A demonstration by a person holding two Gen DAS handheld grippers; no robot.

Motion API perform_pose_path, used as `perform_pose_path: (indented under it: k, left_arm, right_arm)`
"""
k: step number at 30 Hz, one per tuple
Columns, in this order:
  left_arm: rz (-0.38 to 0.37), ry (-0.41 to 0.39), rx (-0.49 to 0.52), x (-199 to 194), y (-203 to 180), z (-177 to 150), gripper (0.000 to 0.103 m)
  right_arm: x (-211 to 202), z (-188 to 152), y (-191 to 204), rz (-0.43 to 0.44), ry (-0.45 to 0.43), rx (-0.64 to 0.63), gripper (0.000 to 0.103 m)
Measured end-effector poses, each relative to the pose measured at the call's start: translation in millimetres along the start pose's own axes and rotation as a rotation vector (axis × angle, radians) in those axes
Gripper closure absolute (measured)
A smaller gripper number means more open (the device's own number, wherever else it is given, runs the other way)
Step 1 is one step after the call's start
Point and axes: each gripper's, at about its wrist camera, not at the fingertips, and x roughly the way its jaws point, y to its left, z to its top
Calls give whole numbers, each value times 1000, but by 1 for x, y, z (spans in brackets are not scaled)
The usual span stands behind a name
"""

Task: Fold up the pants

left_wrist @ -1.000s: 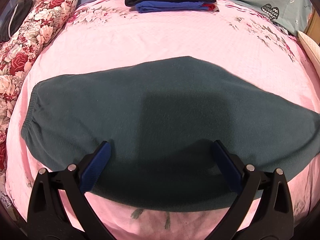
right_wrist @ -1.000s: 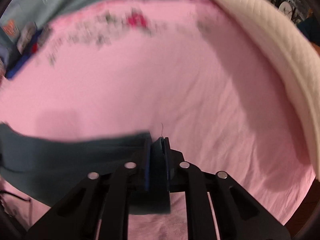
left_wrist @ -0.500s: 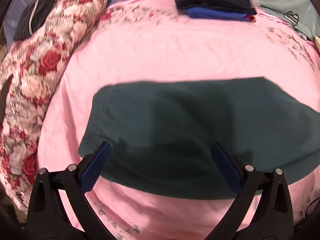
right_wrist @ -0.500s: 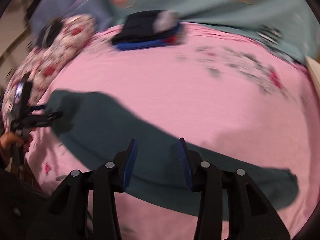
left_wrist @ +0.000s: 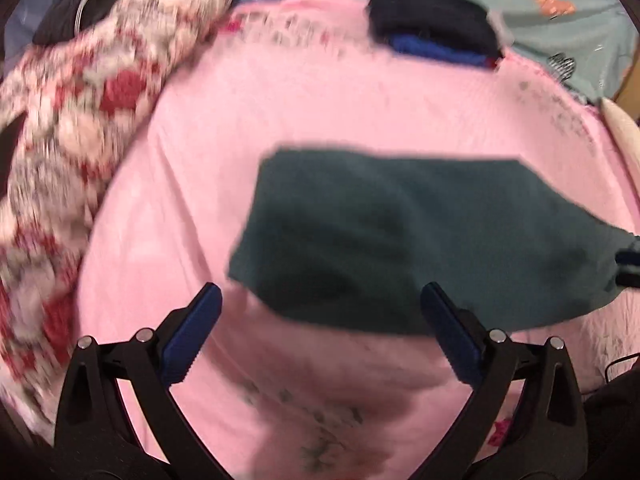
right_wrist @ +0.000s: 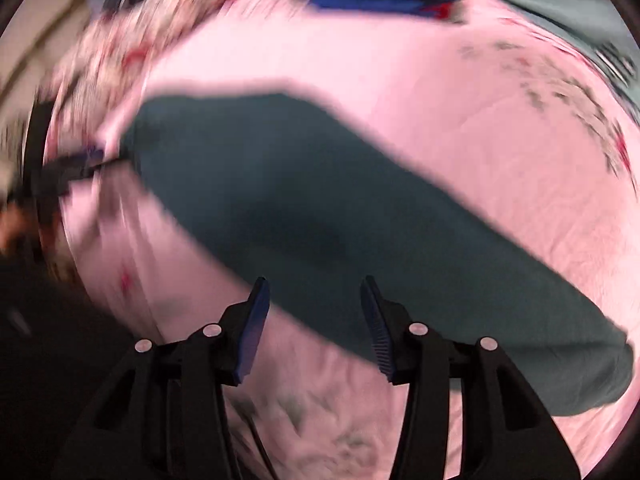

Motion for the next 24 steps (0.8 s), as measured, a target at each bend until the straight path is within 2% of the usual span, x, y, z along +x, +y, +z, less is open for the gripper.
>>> perform_pose_path:
  k: [2, 4, 6, 8, 10, 11, 12, 17, 24]
  left_arm:
    - [-38, -32, 46, 4, -4, 21, 2]
    - [-108, -29, 64, 19, -14, 39, 2]
    - [-160, -7, 89, 38, -24, 49, 2]
    - [-147, 52, 120, 63, -38, 50, 2]
    - [-121, 120, 150, 84, -46, 44, 2]
    - [-75, 91, 205, 86, -56, 40, 2]
    - [-59, 60, 228, 83, -60, 36, 2]
    - [-76, 49, 203, 86, -57, 34, 2]
    - [-69, 49, 196, 87, -56, 33, 2]
  right_arm:
    - [-4, 28, -4, -4, -57, 111, 51]
    - [-5, 46, -12, -10, -82, 186, 51]
    - [2, 70, -10, 12, -107, 240, 51]
    - [11, 87, -6, 24, -99, 251, 51]
    - [23, 101, 2, -3, -63, 207, 51]
    - [31, 105, 8, -4, -47, 175, 51]
    - [36, 109, 12, -3, -31, 146, 51]
    - [69, 125, 7, 19, 63, 19, 51]
    - [103, 144, -5, 82, 129, -103, 51]
